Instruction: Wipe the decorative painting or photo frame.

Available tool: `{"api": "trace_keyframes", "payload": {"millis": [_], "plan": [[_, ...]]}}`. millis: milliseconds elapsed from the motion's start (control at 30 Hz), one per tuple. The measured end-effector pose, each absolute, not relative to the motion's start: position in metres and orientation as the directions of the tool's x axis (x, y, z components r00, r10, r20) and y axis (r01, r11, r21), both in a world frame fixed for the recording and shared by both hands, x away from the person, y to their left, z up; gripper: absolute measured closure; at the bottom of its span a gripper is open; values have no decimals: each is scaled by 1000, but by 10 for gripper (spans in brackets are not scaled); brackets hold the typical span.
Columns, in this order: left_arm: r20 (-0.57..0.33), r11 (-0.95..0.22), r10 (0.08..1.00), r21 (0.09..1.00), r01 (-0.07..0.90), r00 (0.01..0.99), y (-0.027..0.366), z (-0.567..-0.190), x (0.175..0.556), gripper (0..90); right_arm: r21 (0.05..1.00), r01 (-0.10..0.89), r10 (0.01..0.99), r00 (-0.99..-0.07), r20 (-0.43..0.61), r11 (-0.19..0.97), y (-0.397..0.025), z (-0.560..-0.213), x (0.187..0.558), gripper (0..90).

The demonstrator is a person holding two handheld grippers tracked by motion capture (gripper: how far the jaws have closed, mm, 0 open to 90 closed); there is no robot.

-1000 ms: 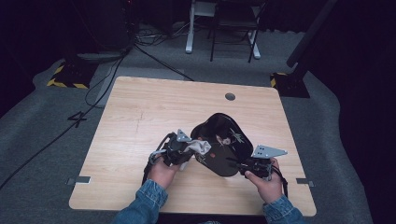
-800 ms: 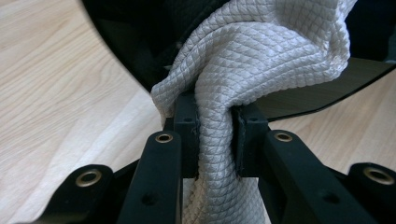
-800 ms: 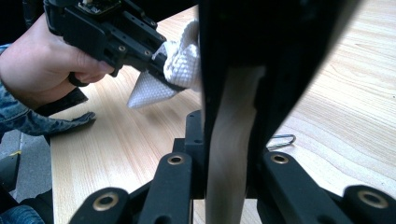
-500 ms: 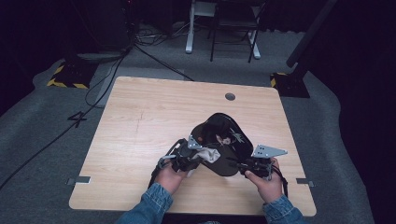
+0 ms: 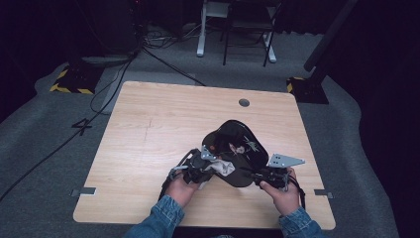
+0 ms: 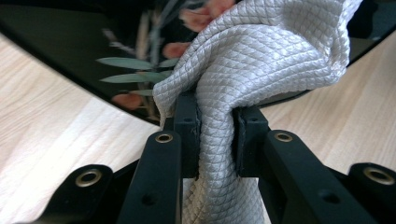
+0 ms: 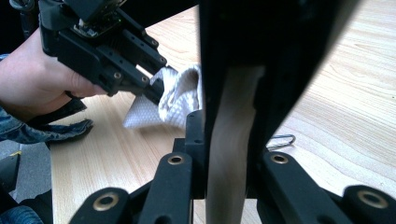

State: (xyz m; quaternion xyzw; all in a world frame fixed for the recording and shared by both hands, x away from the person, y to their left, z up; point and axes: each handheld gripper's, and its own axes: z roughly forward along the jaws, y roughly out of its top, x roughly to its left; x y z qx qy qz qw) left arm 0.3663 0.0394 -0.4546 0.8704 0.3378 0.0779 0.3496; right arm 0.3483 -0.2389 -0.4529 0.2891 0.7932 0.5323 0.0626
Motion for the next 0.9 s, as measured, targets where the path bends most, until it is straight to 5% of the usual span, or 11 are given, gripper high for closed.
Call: {"api": "trace_keyframes", "payload": {"millis": [433,900], "plan": [[-126,-432,716,692,578,686,70,-451,379,753,880,392,524,-826,208,268,-239,-453,348,798],[-126,-501,677,643,580,725,49,-465,372,752,880,392,523,-826,209,267,-239,-453,349,798]]}}
